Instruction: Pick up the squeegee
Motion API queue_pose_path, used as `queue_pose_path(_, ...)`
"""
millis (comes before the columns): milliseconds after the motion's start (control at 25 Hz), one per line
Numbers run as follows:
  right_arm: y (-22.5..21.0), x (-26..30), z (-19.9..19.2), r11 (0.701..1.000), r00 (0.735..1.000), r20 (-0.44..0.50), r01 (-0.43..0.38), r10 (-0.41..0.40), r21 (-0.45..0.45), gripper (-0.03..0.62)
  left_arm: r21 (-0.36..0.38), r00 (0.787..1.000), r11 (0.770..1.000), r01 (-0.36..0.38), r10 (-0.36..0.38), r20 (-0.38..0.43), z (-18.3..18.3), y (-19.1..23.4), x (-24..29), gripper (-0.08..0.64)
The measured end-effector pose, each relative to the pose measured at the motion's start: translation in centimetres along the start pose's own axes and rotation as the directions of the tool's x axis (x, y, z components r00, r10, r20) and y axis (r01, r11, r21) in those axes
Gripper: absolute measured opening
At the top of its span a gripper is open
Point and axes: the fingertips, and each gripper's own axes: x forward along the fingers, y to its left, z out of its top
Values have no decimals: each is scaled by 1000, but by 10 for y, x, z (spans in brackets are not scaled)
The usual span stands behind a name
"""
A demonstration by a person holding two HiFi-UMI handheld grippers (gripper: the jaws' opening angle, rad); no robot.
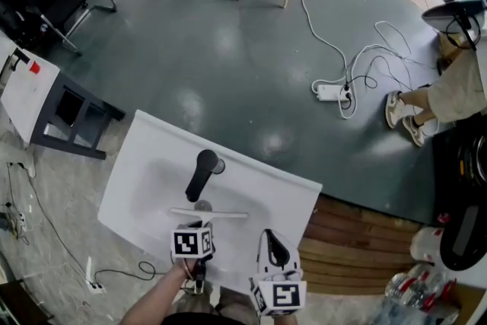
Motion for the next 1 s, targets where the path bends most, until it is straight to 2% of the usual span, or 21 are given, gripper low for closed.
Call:
queue_pose_path(440, 11, -18, 10, 1000, 1000, 30, 6, -5, -16, -3, 48, 993, 999, 9, -15, 120, 18, -3, -27, 83)
queue_pose_path(1000, 43, -60, 34, 998, 994, 108, 25, -18, -62, -3, 133, 963, 991, 27, -62, 262, 21, -5, -94, 82)
